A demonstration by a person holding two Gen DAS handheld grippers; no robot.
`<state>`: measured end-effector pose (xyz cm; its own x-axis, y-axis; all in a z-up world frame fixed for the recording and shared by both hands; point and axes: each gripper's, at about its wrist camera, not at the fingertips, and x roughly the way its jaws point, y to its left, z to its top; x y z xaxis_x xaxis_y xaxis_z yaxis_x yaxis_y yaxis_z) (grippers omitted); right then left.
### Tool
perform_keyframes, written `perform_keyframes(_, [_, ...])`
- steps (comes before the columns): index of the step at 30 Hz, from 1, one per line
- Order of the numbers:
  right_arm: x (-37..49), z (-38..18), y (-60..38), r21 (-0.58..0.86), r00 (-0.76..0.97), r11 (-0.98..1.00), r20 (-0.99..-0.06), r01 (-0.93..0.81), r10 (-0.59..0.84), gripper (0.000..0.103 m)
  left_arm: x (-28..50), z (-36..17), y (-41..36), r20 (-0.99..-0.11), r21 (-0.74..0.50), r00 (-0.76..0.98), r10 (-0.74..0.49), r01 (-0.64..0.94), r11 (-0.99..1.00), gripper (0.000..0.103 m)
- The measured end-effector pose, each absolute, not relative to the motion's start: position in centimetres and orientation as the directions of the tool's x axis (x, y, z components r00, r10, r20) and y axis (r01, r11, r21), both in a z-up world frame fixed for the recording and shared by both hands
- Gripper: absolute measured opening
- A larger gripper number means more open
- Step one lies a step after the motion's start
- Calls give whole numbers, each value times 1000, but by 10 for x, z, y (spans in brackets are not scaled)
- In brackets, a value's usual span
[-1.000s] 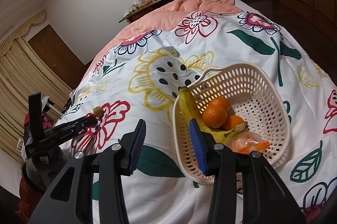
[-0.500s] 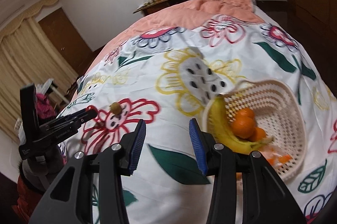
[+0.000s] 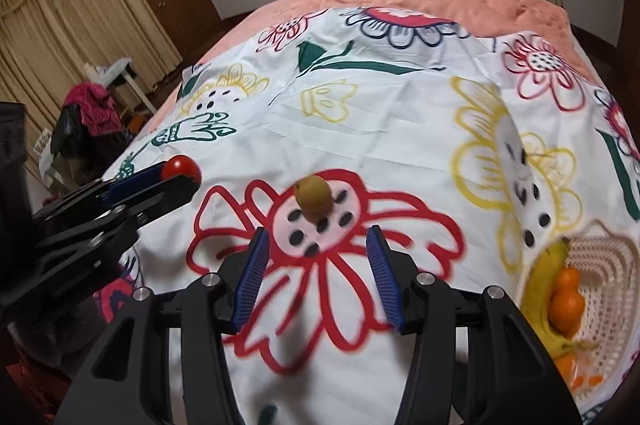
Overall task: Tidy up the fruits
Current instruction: 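Grasp the red tomato with the left tool while the right tool grasps the brown fruit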
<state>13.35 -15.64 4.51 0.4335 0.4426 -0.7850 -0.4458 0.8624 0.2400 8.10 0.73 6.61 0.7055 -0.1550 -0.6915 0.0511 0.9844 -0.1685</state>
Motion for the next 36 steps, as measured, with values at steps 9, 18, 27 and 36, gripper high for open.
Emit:
perform_keyframes(9, [157,32,-123,170,421,875,-824,-453,378,51,72,66,27,-675,-202,719,-164,33,979,37])
perform_keyframes(18, [163,23,-98,87,436,876,-841,-474,320,47,66,64,40,-671,-216,724,-158,14,976,37])
perform_keyframes(27, [167,19,-97,64,445,886,-846,-460,292,34,67,60,40,-677,-224,718,-163,10,975,37])
perform_keyframes(36, [155,28,-111,86,467,889,-825,-450,316,27,67,59,40,-678,-225,717,-162,8,974,37])
